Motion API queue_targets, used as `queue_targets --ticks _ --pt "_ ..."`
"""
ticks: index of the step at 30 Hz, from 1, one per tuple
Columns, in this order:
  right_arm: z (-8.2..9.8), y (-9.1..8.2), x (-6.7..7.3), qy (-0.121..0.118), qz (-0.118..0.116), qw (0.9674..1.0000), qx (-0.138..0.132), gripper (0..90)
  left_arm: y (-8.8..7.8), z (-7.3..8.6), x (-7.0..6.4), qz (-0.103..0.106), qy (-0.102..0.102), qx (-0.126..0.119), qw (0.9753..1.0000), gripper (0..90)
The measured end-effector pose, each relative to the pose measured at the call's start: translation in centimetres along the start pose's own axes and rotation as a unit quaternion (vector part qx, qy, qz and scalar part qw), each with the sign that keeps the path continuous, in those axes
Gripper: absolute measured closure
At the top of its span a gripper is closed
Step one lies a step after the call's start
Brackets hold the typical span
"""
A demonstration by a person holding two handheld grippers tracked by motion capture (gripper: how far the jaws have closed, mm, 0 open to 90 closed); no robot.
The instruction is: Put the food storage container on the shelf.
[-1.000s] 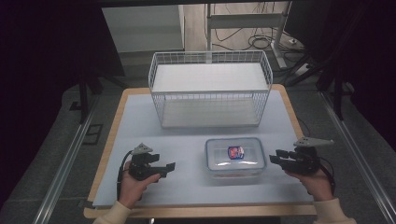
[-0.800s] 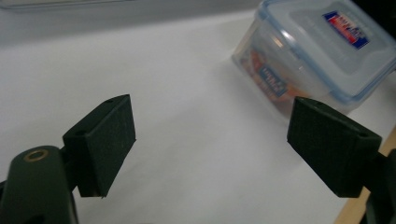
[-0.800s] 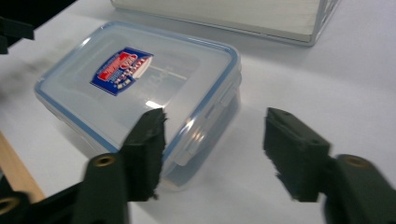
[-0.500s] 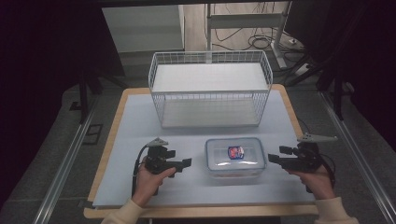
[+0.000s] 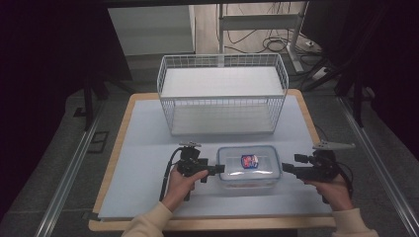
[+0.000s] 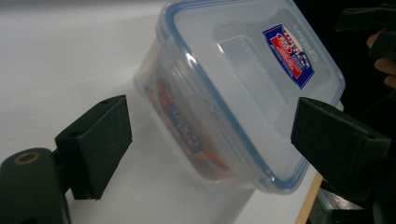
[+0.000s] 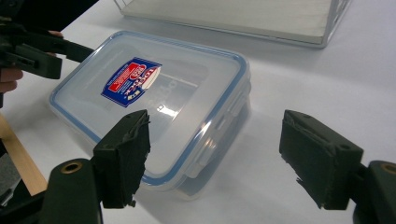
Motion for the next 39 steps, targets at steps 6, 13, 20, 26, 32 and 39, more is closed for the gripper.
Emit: queue_targets --ticks 6,13,20,26,32,39 --pt "0.0 0.3 0.2 -0.005 0.001 1.0 0.004 24.6 1.0 -0.1 0.4 0.028 -0.025 0.012 0.9992 12.6" --pt "-0.1 0.1 0.0 -0.002 0.004 1.0 0.001 24.6 2.0 0.2 0.6 0.052 -0.047 0.024 0.9972 14.5" --pt "-0.2 0.2 -0.1 0.0 0.004 1.0 0.003 24.4 2.4 0.3 0.4 0.069 -0.051 0.03 0.9959 19.3" --pt "-0.7 0.9 -0.2 0.009 -0.001 0.9999 0.012 23.5 1.9 0.3 0.4 0.068 -0.051 0.024 0.9961 25.6" --pt "-1.6 3.7 -0.7 0.045 -0.023 0.9964 0.068 19.5 1.7 0.3 0.4 0.066 -0.051 0.021 0.9963 29.5" --pt "-1.0 5.0 -1.4 0.066 -0.046 0.9919 0.099 18.2 1.6 0.4 0.6 0.074 -0.057 0.021 0.9955 31.0"
Point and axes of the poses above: each handheld gripper's, and its own axes: y roughly forward along the jaws, z roughly out of its underside, x roughly to its left, the point moved 1 cm from there along y, roughly forward along the jaws, and after that the axes turned 1 degree about y, right-handed, at the moved point
